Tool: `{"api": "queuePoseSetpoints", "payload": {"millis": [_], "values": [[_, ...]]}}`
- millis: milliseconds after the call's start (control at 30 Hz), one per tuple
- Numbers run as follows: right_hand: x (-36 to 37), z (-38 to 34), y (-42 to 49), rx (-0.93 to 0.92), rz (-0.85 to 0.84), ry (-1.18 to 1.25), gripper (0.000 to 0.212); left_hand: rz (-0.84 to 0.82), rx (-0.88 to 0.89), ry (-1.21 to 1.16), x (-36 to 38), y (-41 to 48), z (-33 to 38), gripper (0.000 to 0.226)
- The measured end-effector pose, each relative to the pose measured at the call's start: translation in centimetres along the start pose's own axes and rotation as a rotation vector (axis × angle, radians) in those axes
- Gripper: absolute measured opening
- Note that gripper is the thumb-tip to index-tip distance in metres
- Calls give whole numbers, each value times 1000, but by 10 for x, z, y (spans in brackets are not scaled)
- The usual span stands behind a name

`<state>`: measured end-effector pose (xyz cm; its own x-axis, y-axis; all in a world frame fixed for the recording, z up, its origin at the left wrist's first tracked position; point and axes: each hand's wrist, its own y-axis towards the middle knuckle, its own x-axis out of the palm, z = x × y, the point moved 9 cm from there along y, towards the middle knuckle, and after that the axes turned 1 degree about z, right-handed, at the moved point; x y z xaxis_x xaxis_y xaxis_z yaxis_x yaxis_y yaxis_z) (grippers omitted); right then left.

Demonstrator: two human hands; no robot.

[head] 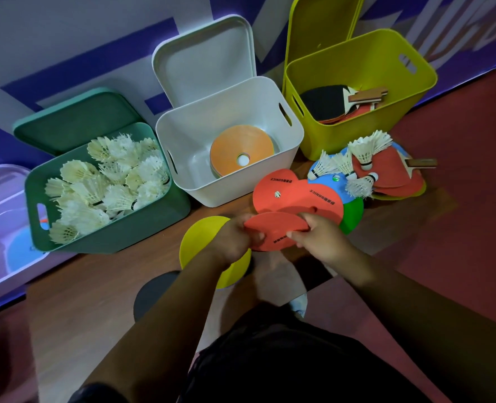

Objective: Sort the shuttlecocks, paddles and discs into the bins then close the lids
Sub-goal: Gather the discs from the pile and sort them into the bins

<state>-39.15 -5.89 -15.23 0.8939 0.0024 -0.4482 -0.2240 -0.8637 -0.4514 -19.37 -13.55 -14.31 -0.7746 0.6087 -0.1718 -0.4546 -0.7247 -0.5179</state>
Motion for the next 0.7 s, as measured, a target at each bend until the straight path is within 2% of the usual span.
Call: {"api": "queuePoseSetpoints", "payload": {"millis": [100,200,333,467,533,700], "values": [[-8,6,-11,-63,51,-91,35,20,-26,100,13,6,-7,37],[-2,9,-20,-107,30,-196,41,32,-65,210,24,7,-9,24],[-2,9,-18,-105,88,-265,39,56,-6,308,33,0,4,20],[-3,1,-12,-128,89,-370,32,77,-12,341,27,-4,2,52],[-6,-3,-7,-117,70,-365,30,115,-25,318,17,3,-12,56],[-19,-39,2,-144,72,-231,31,281,-79,82,-16,-11,16,32]]}}
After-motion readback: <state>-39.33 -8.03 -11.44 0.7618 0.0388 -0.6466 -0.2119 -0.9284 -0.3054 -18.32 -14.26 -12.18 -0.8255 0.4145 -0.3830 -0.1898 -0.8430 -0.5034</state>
